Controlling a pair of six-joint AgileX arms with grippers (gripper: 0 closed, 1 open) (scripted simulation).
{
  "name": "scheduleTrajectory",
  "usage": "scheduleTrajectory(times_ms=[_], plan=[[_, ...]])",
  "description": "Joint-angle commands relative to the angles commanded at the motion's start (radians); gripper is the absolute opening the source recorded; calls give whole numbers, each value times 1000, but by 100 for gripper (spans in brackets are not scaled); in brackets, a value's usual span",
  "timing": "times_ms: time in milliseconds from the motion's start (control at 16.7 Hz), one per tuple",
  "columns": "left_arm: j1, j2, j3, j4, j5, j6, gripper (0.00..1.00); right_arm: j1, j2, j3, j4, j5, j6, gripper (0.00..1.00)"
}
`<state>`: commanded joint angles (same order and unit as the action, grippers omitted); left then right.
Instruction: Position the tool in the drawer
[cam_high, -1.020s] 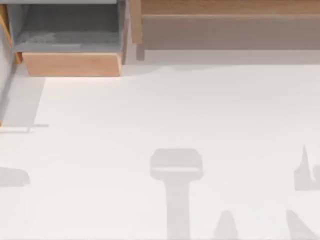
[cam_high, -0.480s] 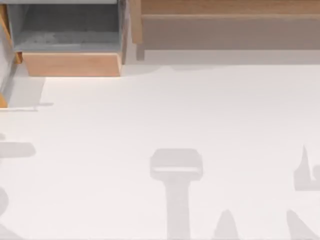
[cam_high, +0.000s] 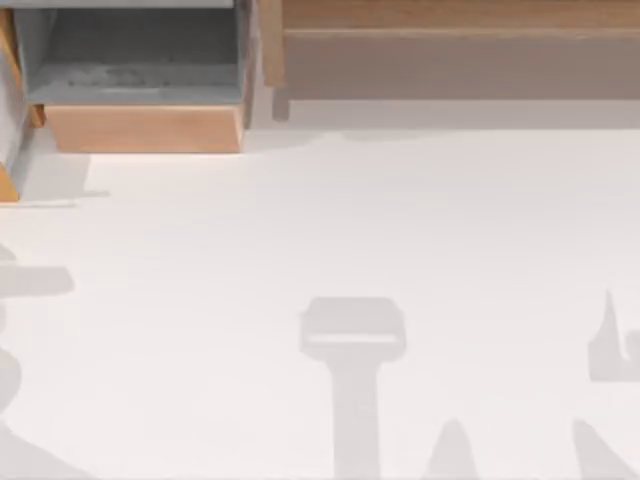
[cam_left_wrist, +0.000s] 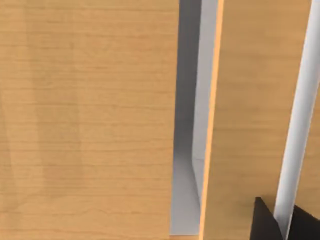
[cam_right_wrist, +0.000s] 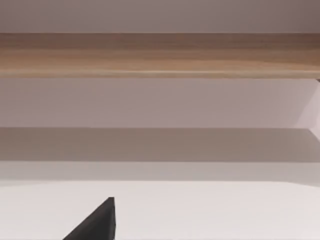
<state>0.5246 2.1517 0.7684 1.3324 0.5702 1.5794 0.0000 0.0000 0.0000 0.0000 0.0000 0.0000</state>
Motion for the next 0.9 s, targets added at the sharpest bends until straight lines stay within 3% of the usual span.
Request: scheduleTrajectory(times_ms=[300,660,900], plan=[[-59,68,186,-88,-64,0,0,0,0,0,0,0,0,100],[-65,83,206,-111,-73,-5,0,0,0,0,0,0,0,100],[-91,141,321,-168,-99,-2,0,0,0,0,0,0,0,100]])
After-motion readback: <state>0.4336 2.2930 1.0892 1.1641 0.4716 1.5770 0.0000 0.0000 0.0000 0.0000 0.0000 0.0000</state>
